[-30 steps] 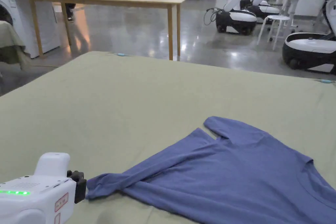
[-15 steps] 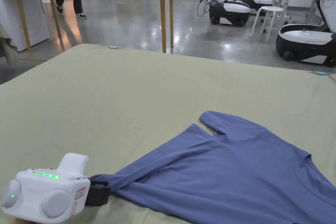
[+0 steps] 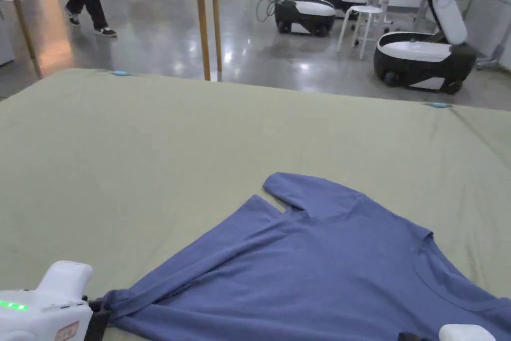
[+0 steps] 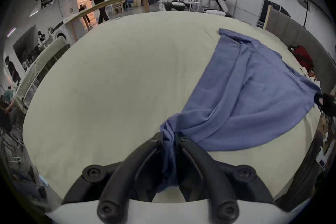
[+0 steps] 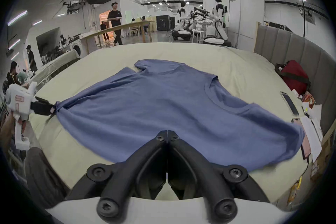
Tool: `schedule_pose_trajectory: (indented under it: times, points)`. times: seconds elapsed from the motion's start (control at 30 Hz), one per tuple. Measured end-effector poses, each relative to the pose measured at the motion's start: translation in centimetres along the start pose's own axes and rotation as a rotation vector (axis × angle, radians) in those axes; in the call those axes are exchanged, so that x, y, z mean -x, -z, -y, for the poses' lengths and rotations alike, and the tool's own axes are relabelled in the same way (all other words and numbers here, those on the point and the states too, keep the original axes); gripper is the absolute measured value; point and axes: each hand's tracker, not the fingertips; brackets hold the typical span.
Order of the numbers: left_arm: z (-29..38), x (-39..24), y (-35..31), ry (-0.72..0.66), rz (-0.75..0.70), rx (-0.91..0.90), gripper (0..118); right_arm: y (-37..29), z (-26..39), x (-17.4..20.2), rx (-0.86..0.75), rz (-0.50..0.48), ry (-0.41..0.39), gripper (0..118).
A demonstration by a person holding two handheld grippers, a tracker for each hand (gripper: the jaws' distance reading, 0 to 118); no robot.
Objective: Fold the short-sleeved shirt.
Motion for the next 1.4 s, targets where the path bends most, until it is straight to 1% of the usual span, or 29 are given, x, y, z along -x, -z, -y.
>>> schedule_pose_trajectory:
  times: [0.13,0.23,0.3,0.37,0.4,0.5,0.53,0.57,0.6,0.63,0.67,0.7,0.73,0.8,0.83,0.87,0.9,0.93,0.97,1.0,1.03,1.07,1.1,1.13,1.17,1.23,1.27,1.33,1.4]
  points:
    - [0.3,0.4,0.0,-0.021,0.012,0.000,9,4.4,-3.9,-2.8,0.013,0.037,-0.027,1]
    - [0.3,0.4,0.3,-0.024,0.018,0.004,9,9.2,-7.9,-5.6,0.053,0.062,-0.055,1]
    - [0.2,-0.2,-0.1,-0.020,0.019,0.002,9,12.6,-10.7,-7.0,0.081,0.055,-0.065,1]
    - [0.2,-0.3,-0.2,-0.035,0.029,0.002,9,15.9,-13.5,-7.6,0.110,0.056,-0.099,1]
    - [0.2,-0.3,-0.2,-0.044,0.038,0.005,9,17.4,-15.0,-7.8,0.118,0.028,-0.106,1]
    - [-0.1,-0.1,-0.4,-0.063,0.048,0.004,9,22.1,-19.2,-7.9,0.164,-0.036,-0.084,2]
    - [-0.1,-0.2,-0.4,-0.064,0.050,0.005,9,23.5,-20.2,-7.8,0.186,-0.045,-0.081,5]
    - [-0.3,1.1,0.2,-0.068,0.053,0.007,9,25.0,-21.3,-7.6,0.204,-0.051,-0.083,23]
    - [-0.4,1.2,0.3,-0.070,0.055,0.009,9,26.4,-22.1,-7.4,0.220,-0.058,-0.091,58]
    - [-0.4,1.2,0.3,-0.071,0.057,0.010,9,27.6,-22.6,-7.2,0.259,-0.048,-0.109,102]
    - [-0.5,1.1,0.3,-0.070,0.058,0.010,9,29.2,-22.9,-7.0,0.300,-0.043,-0.121,118]
    - [-0.1,2.8,1.0,-0.070,0.058,0.011,9,30.0,-22.7,-7.0,0.320,-0.010,-0.123,113]
    - [-0.1,3.0,1.1,-0.068,0.057,0.011,9,31.3,-23.2,-6.7,0.311,-0.012,-0.173,111]
    - [-0.2,3.1,1.1,-0.066,0.057,0.013,9,33.5,-22.4,-6.5,0.400,0.024,-0.227,111]
    - [-0.1,2.5,1.1,-0.065,0.058,0.014,9,34.3,-22.1,-6.4,0.426,0.023,-0.240,111]
    - [-0.1,2.6,1.2,-0.065,0.060,0.017,9,34.7,-21.7,-6.5,0.467,0.021,-0.252,107]
    - [-0.1,2.6,1.3,-0.070,0.061,0.016,9,34.7,-21.2,-6.6,0.492,0.016,-0.244,103]
    - [-0.1,2.8,1.3,-0.071,0.063,0.016,9,34.7,-21.2,-6.6,0.462,-0.005,-0.211,96]
    - [-0.2,2.3,1.2,-0.071,0.064,0.018,9,34.7,-21.4,-6.4,0.446,-0.018,-0.175,73]
    - [-0.2,2.3,1.1,-0.073,0.065,0.019,9,34.0,-21.5,-6.3,0.430,-0.021,-0.177,36]
    - [-0.3,2.3,1.1,-0.077,0.066,0.021,9,33.0,-21.6,-6.0,0.397,-0.028,-0.190,3]
    - [-0.4,2.3,1.0,-0.074,0.066,0.022,9,32.0,-21.9,-5.2,0.345,-0.013,-0.208,2]
    - [-0.5,2.0,0.6,-0.070,0.065,0.022,9,30.7,-22.4,-4.5,0.287,0.030,-0.223,2]
    - [-0.7,1.9,0.4,-0.070,0.060,0.022,9,29.3,-22.6,-4.1,0.288,-0.015,-0.211,2]
    - [-0.8,1.8,0.0,-0.069,0.054,0.022,9,26.2,-22.8,-4.2,0.250,-0.028,-0.220,2]
    - [-1.2,1.6,-1.3,-0.070,0.044,-0.013,9,21.8,-24.0,-4.0,0.178,-0.009,-0.266,2]
    - [-1.7,1.6,-2.2,-0.077,0.049,-0.040,9,19.3,-24.9,-4.2,0.135,-0.003,-0.268,2]
    - [-3.4,1.9,-4.0,-0.126,0.082,-0.097,9,13.9,-26.6,-5.7,0.066,-0.001,-0.270,2]
    - [-6.1,1.8,-6.6,-0.164,0.160,-0.144,9,8.1,-28.8,-7.2,-0.023,0.036,-0.247,2]
